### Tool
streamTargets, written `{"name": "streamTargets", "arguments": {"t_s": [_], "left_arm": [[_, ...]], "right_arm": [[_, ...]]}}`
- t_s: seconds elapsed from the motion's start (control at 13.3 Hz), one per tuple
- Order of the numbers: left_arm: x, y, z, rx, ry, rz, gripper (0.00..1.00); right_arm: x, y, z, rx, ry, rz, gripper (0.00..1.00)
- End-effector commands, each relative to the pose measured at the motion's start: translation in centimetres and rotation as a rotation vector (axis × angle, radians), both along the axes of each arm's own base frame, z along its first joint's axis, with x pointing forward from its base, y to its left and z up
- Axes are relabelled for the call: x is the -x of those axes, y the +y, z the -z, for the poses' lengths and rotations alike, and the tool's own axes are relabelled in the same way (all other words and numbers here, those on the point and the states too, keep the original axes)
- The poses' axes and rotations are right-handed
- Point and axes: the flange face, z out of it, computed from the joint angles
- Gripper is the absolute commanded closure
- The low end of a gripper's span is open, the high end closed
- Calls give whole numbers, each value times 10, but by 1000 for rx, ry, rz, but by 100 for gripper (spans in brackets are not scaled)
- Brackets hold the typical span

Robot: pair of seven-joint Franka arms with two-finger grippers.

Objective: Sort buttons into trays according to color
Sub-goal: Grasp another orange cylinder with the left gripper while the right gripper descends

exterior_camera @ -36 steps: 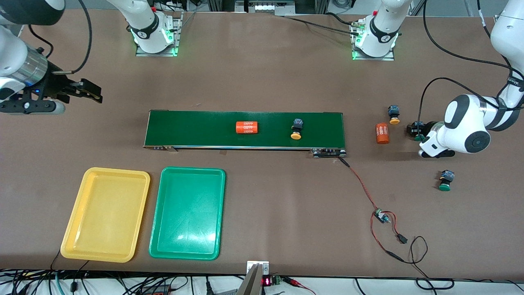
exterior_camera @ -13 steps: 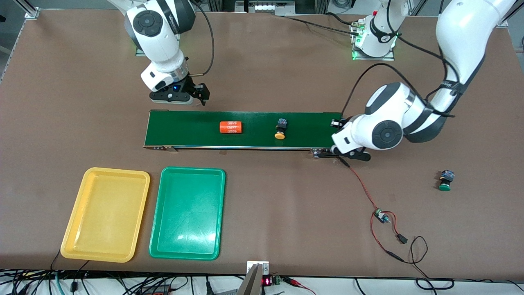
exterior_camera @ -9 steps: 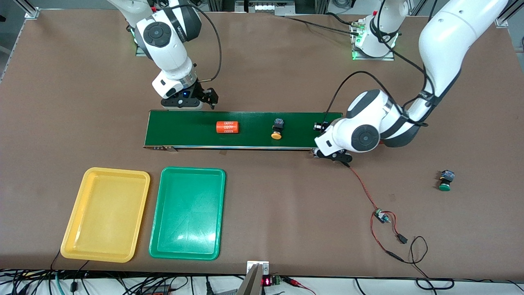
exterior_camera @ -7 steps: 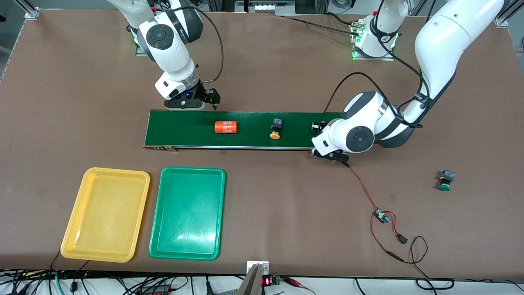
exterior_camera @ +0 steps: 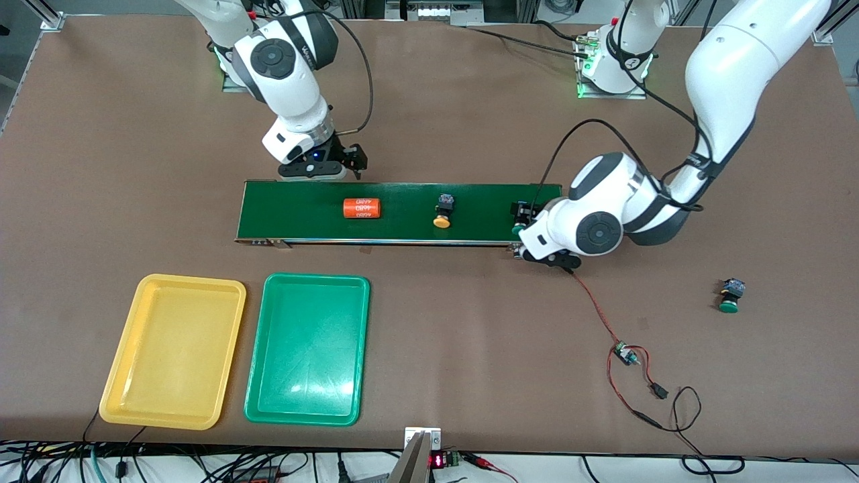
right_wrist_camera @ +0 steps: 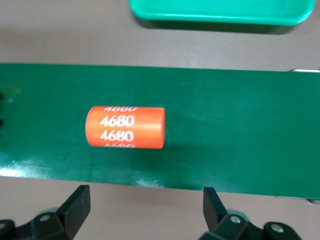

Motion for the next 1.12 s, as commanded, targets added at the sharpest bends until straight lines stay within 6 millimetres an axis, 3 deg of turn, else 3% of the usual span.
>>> {"name": "streamTargets", "arguments": {"t_s": [0.0, 0.07, 0.22, 0.37, 0.52, 0.67, 0.82, 1.05], "left_arm": [[-34, 78, -33, -73, 26, -87, 0], [-39, 105, -29, -99, 37, -121, 0], [-40, 133, -17, -203, 4, -25, 0], [-28, 165, 11, -222, 45, 6, 0], [-2, 172, 44, -218, 71, 18, 0], [15, 191, 63, -190, 17, 3, 0], [35, 196, 71, -238, -52, 77, 0], [44, 205, 80, -206, -105, 57, 1]], "right_arm": [[-6, 20, 2, -13, 2, -18, 0], [-8, 29, 5, -23, 9, -10, 0], [-13, 41, 4, -41, 13, 6, 0], [-23, 42, 0, -54, 9, 32, 0], [-29, 50, 10, -59, 26, 59, 0], [-41, 56, 21, -32, 11, 52, 0], [-53, 70, 40, 15, 9, 46, 0], [-62, 76, 44, 44, 11, 49, 0]]}}
